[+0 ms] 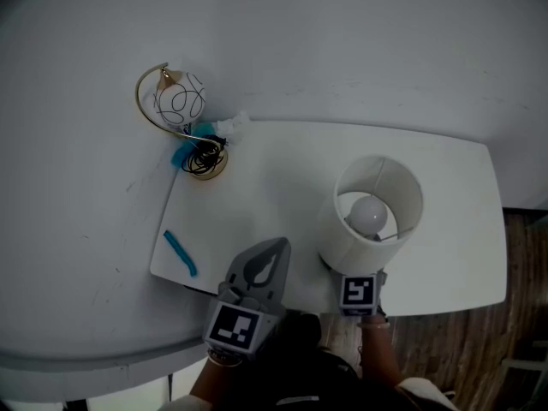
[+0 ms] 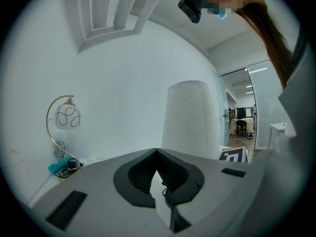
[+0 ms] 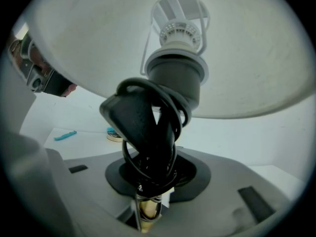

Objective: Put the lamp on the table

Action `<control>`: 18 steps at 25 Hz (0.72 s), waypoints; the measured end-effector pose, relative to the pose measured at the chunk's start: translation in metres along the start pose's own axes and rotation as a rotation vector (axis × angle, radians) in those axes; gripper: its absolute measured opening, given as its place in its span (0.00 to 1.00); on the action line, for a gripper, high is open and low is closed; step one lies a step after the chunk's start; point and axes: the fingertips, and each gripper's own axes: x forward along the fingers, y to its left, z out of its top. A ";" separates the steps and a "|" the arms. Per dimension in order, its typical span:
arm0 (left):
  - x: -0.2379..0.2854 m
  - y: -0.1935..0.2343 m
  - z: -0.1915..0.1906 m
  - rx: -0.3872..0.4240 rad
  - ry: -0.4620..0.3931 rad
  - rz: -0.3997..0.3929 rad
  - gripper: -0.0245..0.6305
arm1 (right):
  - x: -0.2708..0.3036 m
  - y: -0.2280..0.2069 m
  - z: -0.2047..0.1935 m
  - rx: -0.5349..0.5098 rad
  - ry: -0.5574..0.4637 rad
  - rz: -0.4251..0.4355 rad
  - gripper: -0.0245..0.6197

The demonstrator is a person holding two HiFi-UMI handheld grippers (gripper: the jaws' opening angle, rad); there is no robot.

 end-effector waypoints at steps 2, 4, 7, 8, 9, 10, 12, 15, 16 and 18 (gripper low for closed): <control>-0.002 0.000 0.000 0.002 -0.001 0.003 0.04 | 0.000 -0.001 -0.001 0.001 -0.001 -0.004 0.22; -0.003 0.000 0.000 0.005 -0.002 0.005 0.04 | -0.001 -0.001 -0.002 0.012 -0.003 -0.006 0.23; -0.006 -0.001 0.001 0.004 -0.003 0.008 0.04 | -0.004 0.000 -0.003 0.027 0.000 -0.007 0.25; -0.007 -0.001 0.001 0.002 -0.002 0.009 0.04 | -0.004 0.001 -0.003 0.029 0.001 -0.006 0.25; -0.007 -0.001 0.001 0.002 -0.002 0.011 0.04 | -0.005 0.001 -0.004 0.030 0.003 -0.004 0.26; -0.008 -0.001 0.001 0.001 -0.001 0.013 0.04 | -0.006 0.001 -0.006 0.030 0.009 -0.004 0.26; -0.009 -0.002 0.001 0.003 -0.003 0.014 0.04 | -0.007 0.001 -0.008 0.025 0.020 -0.008 0.27; -0.011 -0.005 0.002 0.004 -0.005 0.014 0.04 | -0.009 0.001 -0.007 0.022 0.023 -0.011 0.27; -0.012 -0.005 0.002 0.004 -0.005 0.014 0.04 | -0.010 0.001 -0.008 0.020 0.029 -0.009 0.27; -0.015 -0.007 0.002 0.004 -0.005 0.017 0.04 | -0.011 0.002 -0.010 0.024 0.038 -0.006 0.28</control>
